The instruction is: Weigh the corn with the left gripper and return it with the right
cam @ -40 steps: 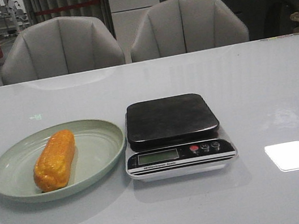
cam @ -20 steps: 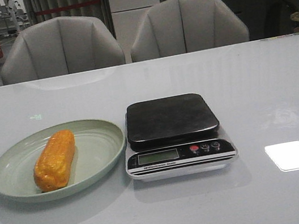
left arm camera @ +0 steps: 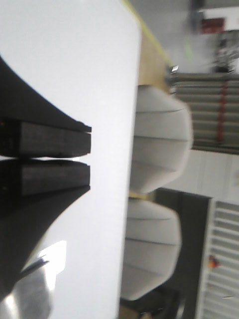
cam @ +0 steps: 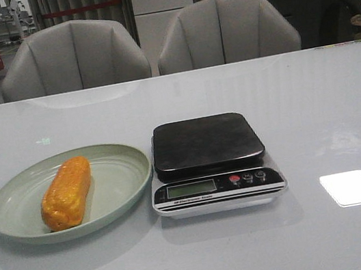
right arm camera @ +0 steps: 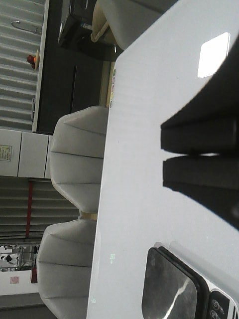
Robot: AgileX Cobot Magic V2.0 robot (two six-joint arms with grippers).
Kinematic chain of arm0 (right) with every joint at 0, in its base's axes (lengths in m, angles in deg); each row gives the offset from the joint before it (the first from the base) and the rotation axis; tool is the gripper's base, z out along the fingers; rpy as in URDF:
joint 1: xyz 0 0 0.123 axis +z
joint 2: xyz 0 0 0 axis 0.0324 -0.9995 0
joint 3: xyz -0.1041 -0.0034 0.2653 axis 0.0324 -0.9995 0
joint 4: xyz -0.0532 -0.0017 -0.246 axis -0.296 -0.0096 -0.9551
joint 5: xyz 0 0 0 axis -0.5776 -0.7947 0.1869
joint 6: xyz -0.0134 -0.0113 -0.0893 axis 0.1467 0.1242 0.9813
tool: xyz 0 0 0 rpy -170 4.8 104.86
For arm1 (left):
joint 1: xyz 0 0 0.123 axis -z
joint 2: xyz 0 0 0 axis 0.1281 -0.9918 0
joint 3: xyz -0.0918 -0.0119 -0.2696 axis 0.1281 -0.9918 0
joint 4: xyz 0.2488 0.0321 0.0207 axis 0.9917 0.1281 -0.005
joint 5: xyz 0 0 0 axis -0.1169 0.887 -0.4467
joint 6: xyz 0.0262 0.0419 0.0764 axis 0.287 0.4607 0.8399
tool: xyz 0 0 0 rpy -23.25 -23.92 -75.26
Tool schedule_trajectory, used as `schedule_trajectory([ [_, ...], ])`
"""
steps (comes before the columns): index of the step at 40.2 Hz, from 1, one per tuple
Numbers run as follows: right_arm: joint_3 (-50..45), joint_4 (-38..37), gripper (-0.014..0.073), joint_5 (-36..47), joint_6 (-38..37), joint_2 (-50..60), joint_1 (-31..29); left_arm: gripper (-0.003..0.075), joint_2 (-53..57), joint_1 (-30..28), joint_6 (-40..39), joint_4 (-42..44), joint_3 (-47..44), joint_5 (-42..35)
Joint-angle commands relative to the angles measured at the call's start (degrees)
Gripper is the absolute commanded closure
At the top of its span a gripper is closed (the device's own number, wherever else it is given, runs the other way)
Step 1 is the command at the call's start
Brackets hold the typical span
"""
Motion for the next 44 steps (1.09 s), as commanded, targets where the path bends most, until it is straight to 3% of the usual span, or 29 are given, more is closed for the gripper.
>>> schedule_trajectory([
  [1,-0.25,-0.59,0.0416,4.98,0.42,1.08,-0.51,0.0588,-2.15,2.73,-0.20,-0.47,1.86,-1.76],
  [13,-0.25,-0.59,0.0416,4.98,0.42,1.08,-0.51,0.0552,-5.32,4.62,-0.31,-0.04,1.33,-2.35],
  [15,-0.25,-0.59,0.0416,4.98,0.42,1.08,-0.51,0.0497,-6.11,4.62,-0.31,-0.04,1.33,-2.35],
  [23,-0.25,-0.59,0.0416,4.98,0.42,1.08,-0.51,0.0146,-10.15,4.62,-0.31,-0.75,2.89,-1.63],
  [26,-0.25,-0.59,0.0416,4.98,0.42,1.08,-0.51,0.0091,-12.14,5.05,-0.19,-0.75,4.13,-0.78],
  [44,-0.25,-0.59,0.0416,4.98,0.42,1.08,-0.51,0.0095,-32.81,12.15,-0.29,-3.80,13.60,4.35],
])
